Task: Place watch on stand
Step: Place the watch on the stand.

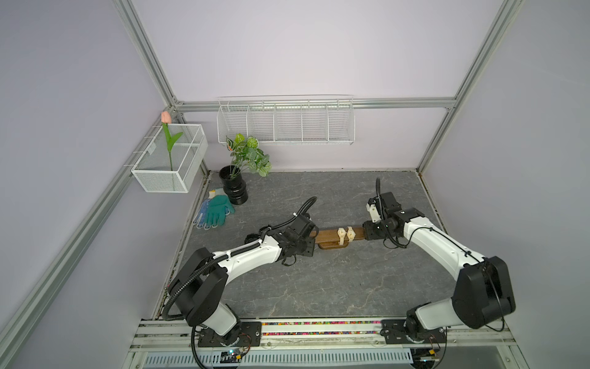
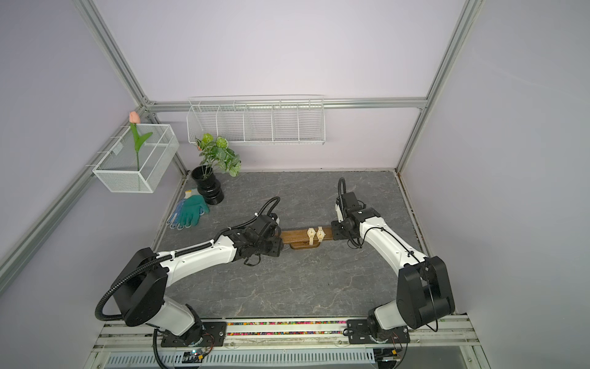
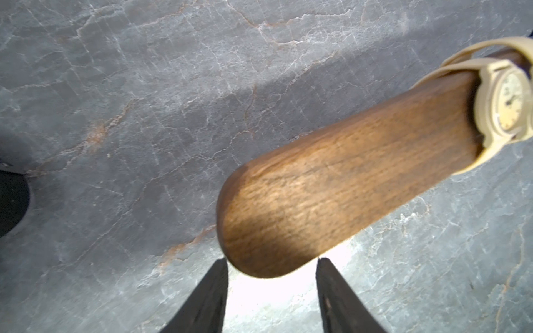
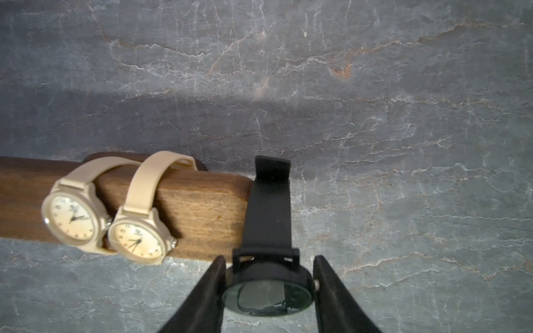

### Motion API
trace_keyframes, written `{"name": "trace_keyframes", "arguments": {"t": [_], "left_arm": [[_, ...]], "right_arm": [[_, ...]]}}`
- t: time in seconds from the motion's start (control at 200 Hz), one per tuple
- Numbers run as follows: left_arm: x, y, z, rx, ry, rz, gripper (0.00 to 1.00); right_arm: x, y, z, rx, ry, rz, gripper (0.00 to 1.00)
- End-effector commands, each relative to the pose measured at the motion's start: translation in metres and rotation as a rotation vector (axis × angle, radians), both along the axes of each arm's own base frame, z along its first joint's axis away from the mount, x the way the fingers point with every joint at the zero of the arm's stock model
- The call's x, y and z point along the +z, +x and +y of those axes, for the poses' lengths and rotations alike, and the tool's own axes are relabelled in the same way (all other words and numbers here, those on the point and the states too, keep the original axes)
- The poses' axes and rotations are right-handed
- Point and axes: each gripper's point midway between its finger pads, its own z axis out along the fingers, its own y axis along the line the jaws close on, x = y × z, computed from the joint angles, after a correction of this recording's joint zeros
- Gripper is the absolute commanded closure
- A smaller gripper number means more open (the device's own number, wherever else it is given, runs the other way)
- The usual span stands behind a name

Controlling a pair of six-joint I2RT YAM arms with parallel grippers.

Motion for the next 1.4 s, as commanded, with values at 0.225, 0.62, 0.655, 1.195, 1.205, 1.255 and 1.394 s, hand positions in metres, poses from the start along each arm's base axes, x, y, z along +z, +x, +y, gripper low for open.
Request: {"name": "trace_keyframes", "arguments": {"t": [0.225, 0.62, 0.655, 1.195, 1.205, 1.255, 1.394], "left_arm": [[0.034, 0.005, -0.012, -0.023, -0.053, -0.06, 0.38], [0.052, 0.027, 0.008, 0.079, -0.118, -0.099, 0.17], [0.053, 0.031, 0.009, 0.083, -0.133, -0.097, 0.18], [0.03, 0.044, -0.008, 0.078, -0.171, -0.028, 0.36], [0.029, 0.043, -0.008, 0.078, -0.171, -0.023, 0.37], [0.028, 0.042, -0.01, 0.064, -0.175, -0.015, 0.4], [0.023, 0.039, -0.014, 0.045, -0.186, 0.008, 0.46]], "right_arm": [[0.004, -0.001, 0.011, 0.022, 0.024, 0.008, 0.5], [0.003, -0.005, 0.009, 0.007, 0.018, 0.011, 0.49], [0.003, -0.005, 0.009, 0.006, 0.018, 0.01, 0.49], [-0.003, -0.009, 0.012, 0.015, 0.013, 0.028, 0.5], [-0.003, -0.009, 0.012, 0.015, 0.013, 0.029, 0.5], [-0.003, -0.009, 0.013, 0.017, 0.015, 0.032, 0.5], [-0.005, -0.009, 0.016, 0.019, 0.017, 0.039, 0.5]]}}
